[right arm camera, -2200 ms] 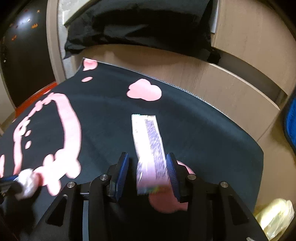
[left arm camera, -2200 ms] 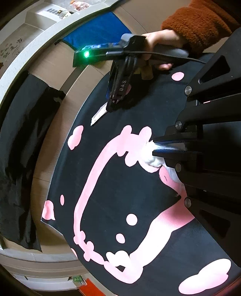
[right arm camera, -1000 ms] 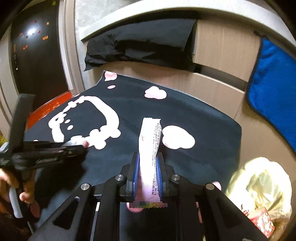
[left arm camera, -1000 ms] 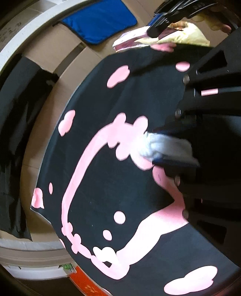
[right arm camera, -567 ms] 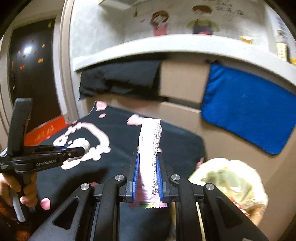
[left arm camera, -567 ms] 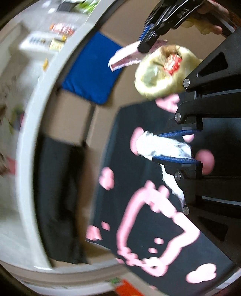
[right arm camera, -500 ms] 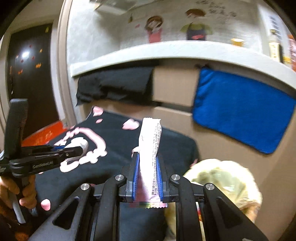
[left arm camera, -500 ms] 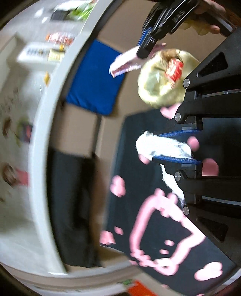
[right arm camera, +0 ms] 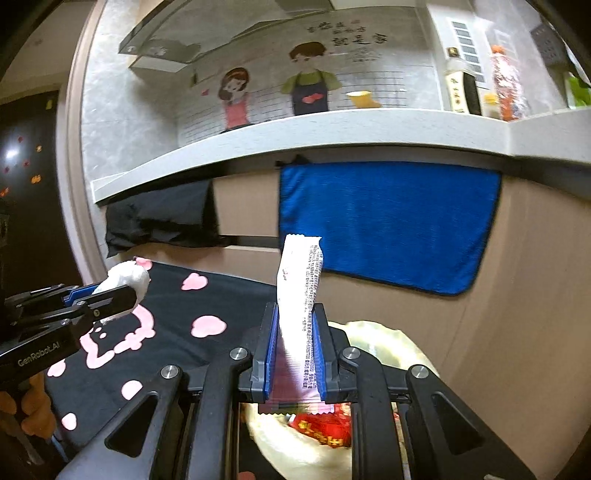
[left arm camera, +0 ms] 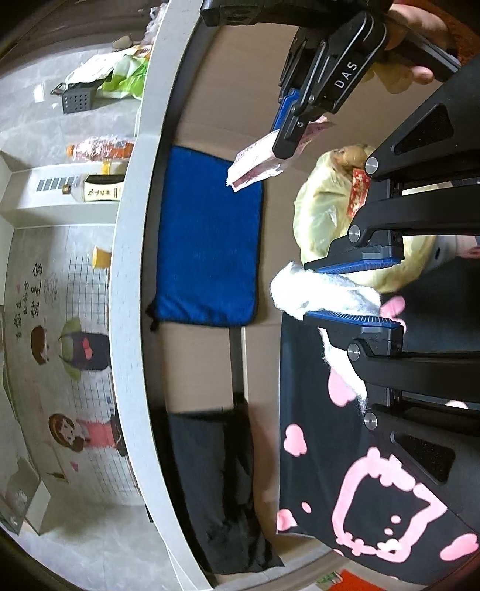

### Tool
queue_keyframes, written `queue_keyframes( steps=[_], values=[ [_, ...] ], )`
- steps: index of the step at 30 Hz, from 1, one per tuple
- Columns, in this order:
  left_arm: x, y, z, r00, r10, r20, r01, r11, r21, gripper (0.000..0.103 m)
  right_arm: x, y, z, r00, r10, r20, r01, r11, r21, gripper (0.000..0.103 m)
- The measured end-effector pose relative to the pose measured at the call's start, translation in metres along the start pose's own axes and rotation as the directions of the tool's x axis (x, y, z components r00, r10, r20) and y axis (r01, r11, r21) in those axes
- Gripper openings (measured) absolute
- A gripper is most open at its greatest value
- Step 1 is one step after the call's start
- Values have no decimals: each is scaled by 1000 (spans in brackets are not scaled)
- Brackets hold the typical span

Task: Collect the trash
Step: 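Lift and carry the tissue and wrapper over the yellow trash bag, then open both tools to drop the tissue and wrapper into the bag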

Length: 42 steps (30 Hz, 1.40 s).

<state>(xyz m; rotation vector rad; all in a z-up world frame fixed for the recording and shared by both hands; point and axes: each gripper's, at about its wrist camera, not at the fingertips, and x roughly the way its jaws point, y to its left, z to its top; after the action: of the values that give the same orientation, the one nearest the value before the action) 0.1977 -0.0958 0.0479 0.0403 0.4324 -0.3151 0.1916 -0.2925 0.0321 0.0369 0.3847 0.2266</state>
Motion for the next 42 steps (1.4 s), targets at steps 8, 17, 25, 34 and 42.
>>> queue_keyframes(
  steps=[8,17,25,34,42],
  values=[
    [25,-15,-6,999,-54,-11,54,998,-15,21,1,-17,-8,999,-52,-9,52,999,6,17],
    [66,-20,-20,990,-122,-69,118,991,-66,21,15,-32,-19,997,-70,-43,72,997,26,17],
    [94,-22,-29,986,-144,-83,136,986,-92,21,33,-42,-28,993,-89,-81,91,995,29,18],
    [124,-23,-35,978,-171,-121,156,980,-124,21,47,-57,-41,987,-107,-124,114,992,54,18],
    [144,-20,-34,945,-291,-151,262,947,-187,42,60,-66,-51,982,-110,-153,121,990,71,18]
  ],
)
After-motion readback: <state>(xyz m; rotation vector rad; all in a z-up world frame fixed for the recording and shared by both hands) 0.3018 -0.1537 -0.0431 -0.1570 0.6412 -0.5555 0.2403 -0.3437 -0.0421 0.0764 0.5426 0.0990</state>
